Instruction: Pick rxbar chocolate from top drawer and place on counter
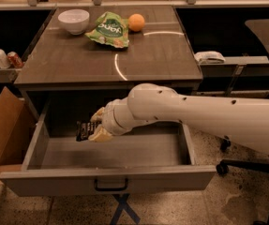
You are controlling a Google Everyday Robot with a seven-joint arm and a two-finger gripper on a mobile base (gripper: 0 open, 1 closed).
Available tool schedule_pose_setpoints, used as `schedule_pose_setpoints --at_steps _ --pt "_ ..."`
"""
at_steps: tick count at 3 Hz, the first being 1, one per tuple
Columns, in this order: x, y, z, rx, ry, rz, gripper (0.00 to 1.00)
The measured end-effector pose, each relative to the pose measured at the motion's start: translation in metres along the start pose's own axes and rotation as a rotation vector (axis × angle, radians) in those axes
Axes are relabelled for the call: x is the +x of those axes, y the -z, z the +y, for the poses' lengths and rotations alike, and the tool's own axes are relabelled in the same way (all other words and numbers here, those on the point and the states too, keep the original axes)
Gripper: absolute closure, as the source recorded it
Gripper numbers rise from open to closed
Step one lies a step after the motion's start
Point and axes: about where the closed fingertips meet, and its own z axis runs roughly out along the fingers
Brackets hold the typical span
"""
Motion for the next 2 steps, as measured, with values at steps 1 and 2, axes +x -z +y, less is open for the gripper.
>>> schedule_pose_setpoints --at_steps 1,2 --pt "-0.011 0.034 -0.008 0.067 0.016 -0.001 1.00" --pt "-0.030 0.088 -0.027 0.155 0.062 0.019 1.00"
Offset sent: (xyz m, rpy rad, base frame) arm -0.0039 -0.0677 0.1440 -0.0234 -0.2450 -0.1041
